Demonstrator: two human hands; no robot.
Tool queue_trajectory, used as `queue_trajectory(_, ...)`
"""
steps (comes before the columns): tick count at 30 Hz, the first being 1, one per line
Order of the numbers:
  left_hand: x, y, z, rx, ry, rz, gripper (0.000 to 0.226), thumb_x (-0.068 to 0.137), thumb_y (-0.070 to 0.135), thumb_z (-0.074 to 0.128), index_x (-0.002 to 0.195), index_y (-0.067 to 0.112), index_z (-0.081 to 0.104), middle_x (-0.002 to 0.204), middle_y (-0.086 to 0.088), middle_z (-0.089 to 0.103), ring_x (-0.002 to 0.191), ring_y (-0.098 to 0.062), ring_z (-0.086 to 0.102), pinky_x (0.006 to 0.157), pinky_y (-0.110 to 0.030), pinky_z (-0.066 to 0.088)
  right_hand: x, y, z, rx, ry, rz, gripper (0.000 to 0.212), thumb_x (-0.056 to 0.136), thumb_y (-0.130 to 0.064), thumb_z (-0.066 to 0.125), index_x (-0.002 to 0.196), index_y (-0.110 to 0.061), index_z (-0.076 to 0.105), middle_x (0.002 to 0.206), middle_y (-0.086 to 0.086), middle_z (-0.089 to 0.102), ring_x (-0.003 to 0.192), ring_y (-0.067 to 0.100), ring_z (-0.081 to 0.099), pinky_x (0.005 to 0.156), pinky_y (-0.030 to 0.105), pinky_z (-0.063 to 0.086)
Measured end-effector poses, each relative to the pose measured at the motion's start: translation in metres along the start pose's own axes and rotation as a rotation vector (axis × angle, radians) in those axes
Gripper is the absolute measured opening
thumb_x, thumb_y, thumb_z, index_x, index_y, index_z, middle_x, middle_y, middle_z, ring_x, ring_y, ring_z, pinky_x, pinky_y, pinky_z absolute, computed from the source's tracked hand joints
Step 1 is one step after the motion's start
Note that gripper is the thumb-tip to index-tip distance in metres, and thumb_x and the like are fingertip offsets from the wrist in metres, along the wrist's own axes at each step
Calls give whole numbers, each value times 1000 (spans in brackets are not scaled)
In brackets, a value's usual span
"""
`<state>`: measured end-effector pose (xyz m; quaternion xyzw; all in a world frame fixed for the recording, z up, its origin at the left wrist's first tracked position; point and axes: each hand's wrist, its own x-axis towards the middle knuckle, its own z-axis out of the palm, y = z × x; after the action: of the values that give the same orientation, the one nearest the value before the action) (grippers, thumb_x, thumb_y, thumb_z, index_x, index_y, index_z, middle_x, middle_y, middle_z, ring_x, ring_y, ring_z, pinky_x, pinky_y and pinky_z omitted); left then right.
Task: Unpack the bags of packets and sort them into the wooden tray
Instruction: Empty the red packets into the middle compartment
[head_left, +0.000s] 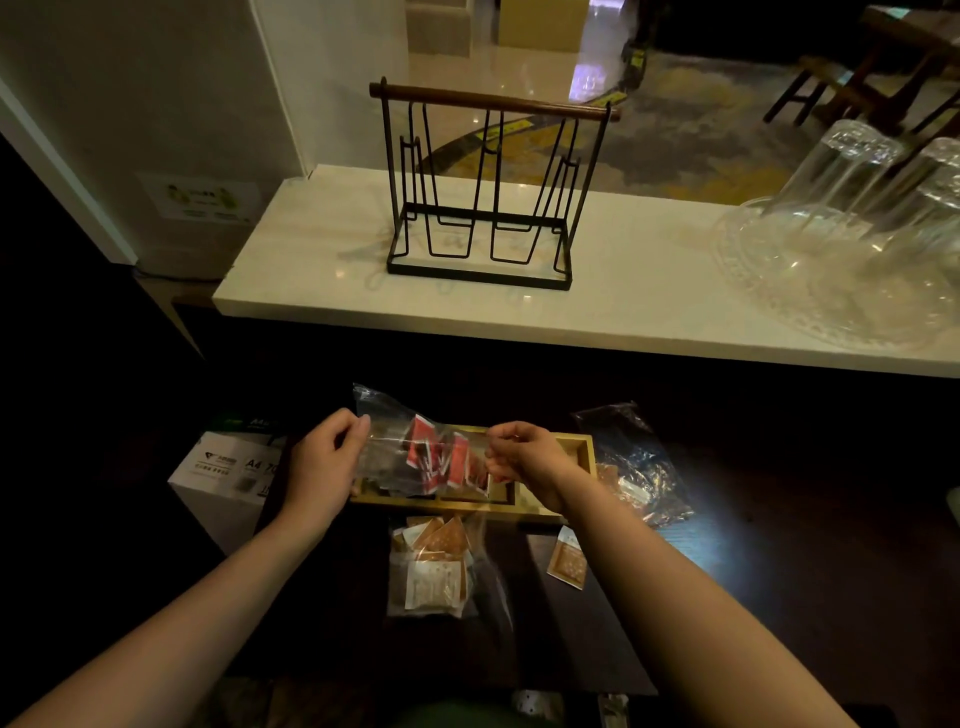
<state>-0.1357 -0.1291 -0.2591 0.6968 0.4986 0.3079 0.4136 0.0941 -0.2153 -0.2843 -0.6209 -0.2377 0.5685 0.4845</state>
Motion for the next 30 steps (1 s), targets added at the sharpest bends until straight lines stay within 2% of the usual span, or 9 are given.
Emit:
queue_trajectory(2, 1, 8, 1, -17, -29, 32, 30, 95, 24, 49, 66, 16, 48, 54, 1, 46, 44, -12, 49, 39, -24, 42, 1, 3, -2, 9, 12, 2, 13, 94, -1, 47, 104, -3, 54, 77, 7, 61, 60, 12, 61, 57, 18, 55)
queue_trajectory(5, 2, 22, 3, -31, -69, 86, 29, 93, 24, 53, 66, 14, 50, 55, 4, 49, 49, -14, 51, 43, -27, 43, 2, 7, -5, 39, 32, 26, 13, 94, 0, 46, 98, -8, 56, 75, 8, 61, 55, 10, 61, 56, 17, 55)
queue_trajectory(10, 1, 45, 10, 1, -110, 126, 29, 90, 24, 59, 66, 9, 51, 57, -7, 48, 47, -18, 53, 40, -26, 44, 2, 14, -14, 96, 51, 68, 17, 95, -1, 45, 105, -6, 58, 78, 7, 64, 62, 13, 61, 58, 17, 56)
queue_trajectory(16, 2, 66, 14, 124, -136, 247, 31, 87, 22, 63, 61, 11, 50, 53, 3, 44, 51, -15, 50, 52, -37, 44, 1, 18, -19, 129, 78, 90, 18, 96, -1, 44, 100, -8, 60, 77, 8, 63, 59, 12, 60, 59, 17, 56)
queue_trajectory(21, 8, 81, 14, 213, -168, 279, 30, 86, 24, 64, 61, 15, 52, 54, 4, 47, 54, -17, 55, 55, -47, 53, 0, 19, -22, 120, 86, 105, 20, 96, -1, 44, 104, -8, 61, 78, 8, 63, 60, 11, 61, 60, 18, 56)
queue_trajectory(30, 12, 108, 18, 242, -205, 278, 30, 86, 26, 64, 60, 16, 54, 51, 4, 49, 51, -16, 55, 53, -46, 55, 1, 16, -16, 111, 86, 69, 22, 95, 0, 45, 99, -14, 61, 75, 7, 60, 57, 11, 56, 55, 17, 52)
